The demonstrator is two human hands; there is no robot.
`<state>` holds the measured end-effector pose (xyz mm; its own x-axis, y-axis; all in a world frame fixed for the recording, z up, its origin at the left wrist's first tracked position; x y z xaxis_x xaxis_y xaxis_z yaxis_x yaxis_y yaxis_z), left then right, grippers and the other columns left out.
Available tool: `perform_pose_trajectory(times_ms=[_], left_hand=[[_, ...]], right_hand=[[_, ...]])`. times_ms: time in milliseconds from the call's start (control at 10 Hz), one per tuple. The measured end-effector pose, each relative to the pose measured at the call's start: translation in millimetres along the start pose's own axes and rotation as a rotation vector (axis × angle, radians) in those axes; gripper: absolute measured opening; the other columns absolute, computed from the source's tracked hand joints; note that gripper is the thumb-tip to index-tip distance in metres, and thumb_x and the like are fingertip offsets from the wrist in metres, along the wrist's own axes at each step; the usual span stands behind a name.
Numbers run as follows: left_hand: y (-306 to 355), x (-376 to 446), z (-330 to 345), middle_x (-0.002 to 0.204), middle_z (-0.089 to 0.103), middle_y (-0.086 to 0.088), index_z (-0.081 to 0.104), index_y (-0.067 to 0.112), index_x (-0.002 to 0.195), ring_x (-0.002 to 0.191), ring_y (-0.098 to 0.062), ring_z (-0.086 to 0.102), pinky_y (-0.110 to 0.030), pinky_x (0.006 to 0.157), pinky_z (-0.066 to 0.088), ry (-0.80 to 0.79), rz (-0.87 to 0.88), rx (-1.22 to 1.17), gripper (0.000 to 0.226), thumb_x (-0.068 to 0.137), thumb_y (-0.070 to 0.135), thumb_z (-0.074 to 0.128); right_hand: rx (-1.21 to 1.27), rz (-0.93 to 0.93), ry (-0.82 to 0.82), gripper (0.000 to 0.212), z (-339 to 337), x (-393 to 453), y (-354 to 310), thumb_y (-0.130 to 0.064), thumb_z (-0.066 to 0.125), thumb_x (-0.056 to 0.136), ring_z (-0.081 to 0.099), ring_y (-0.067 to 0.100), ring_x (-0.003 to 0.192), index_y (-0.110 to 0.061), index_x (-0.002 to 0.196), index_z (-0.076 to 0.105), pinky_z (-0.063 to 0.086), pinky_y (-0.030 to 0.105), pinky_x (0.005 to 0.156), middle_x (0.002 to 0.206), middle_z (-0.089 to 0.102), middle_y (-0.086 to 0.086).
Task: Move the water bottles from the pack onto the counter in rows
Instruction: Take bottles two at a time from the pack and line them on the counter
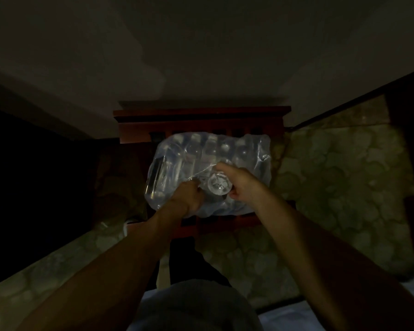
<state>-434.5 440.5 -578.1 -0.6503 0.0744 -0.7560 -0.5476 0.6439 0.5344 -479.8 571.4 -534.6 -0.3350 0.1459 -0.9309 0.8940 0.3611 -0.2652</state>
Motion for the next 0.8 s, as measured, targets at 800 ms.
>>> perform_pose_trajectory(times_ms=[800], left_hand=[[23,57,45,0.107,0.066,-0.007,0.063,0.010,0.106,0.098,-0.022,0.061,-0.034,0.086,0.050,0.126,-0.103,0.207,0.041,0.095,0.046,0.047]], right_hand=[[-0.300,-0.329,0.252,0.052,-76,-90,-3,-0.043,0.060,0.088,0.063,0.036,0.097,0.002,0.115,0.062,0.054,0.054,0.089,0.103,0.062,0.023]])
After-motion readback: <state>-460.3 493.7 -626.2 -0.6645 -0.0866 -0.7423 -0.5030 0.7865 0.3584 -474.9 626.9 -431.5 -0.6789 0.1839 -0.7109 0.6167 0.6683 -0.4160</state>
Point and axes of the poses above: each hand's wrist, its own x-axis towards the middle knuckle, its own z-axis out of the palm, y = z × x, the point moved 4 cm from there along x, towards the middle knuckle
